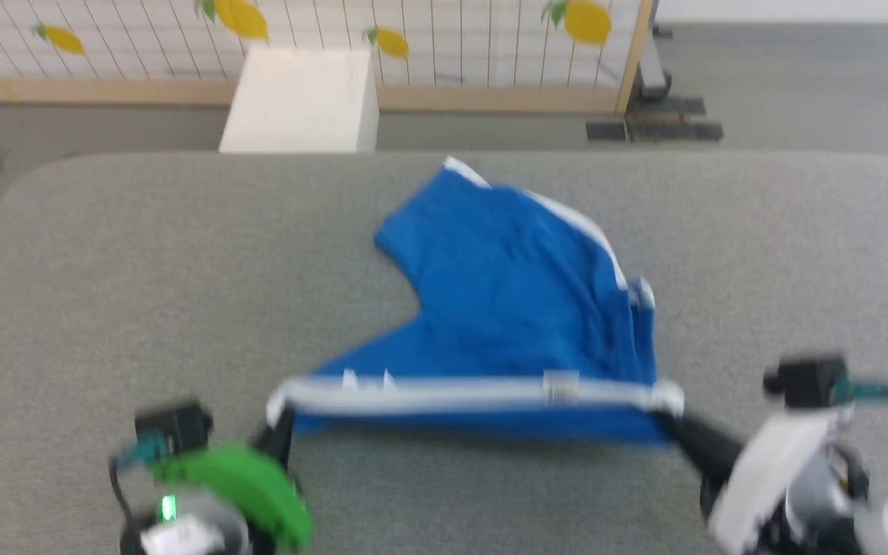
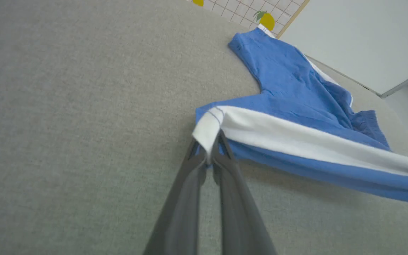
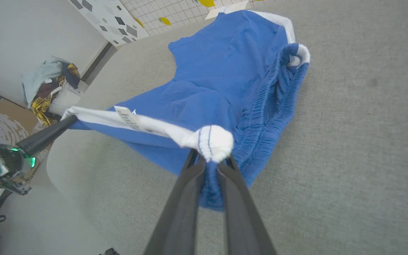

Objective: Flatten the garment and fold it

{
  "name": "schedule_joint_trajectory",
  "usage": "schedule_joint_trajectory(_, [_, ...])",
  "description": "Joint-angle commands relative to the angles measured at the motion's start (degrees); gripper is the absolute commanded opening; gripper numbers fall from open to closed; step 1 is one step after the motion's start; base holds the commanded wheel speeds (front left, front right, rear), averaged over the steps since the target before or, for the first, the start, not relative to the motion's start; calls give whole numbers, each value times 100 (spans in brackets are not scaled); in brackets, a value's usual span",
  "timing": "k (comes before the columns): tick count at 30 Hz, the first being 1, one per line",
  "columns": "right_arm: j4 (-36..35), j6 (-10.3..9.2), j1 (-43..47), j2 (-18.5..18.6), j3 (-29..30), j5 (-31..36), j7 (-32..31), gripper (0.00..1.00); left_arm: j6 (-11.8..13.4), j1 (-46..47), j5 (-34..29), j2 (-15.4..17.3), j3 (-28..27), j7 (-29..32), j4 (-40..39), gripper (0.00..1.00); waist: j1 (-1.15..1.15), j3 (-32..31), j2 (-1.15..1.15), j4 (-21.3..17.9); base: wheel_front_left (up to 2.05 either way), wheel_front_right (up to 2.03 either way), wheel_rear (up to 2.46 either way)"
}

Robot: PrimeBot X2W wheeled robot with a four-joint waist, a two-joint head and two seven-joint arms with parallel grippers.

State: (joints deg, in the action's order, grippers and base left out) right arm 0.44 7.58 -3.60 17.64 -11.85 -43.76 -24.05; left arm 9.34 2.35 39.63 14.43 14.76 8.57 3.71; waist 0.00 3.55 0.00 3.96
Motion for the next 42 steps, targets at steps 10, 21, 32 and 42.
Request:
schedule_joint_trajectory(10, [-671,-9,1985,-228,375,653,-1319,0,1011,-2163,270,259,-10,918,-1002,0,0,-641,0,92,0,0,0])
schedule_joint_trajectory(21, [-1453,-9,1975,-700,1040,1010,-1930,0,1117,-1801,118,505,-43,1141,-1903,0,0,-409,0,3,0,0,0])
schedule_joint_trajectory(32, [-1381,-9,690,-1098,1476,1293,-2044,0,28,1598,-119,434,436,1443,-92,0,0,749,0,-395,0,0,0])
schedule_joint_trajectory(42, [-1068,-9,-139,-1275,1533,1228,-1661,0,-423,3593,-382,173,707,1456,1696,0,0,1602,0,-922,0,0,0])
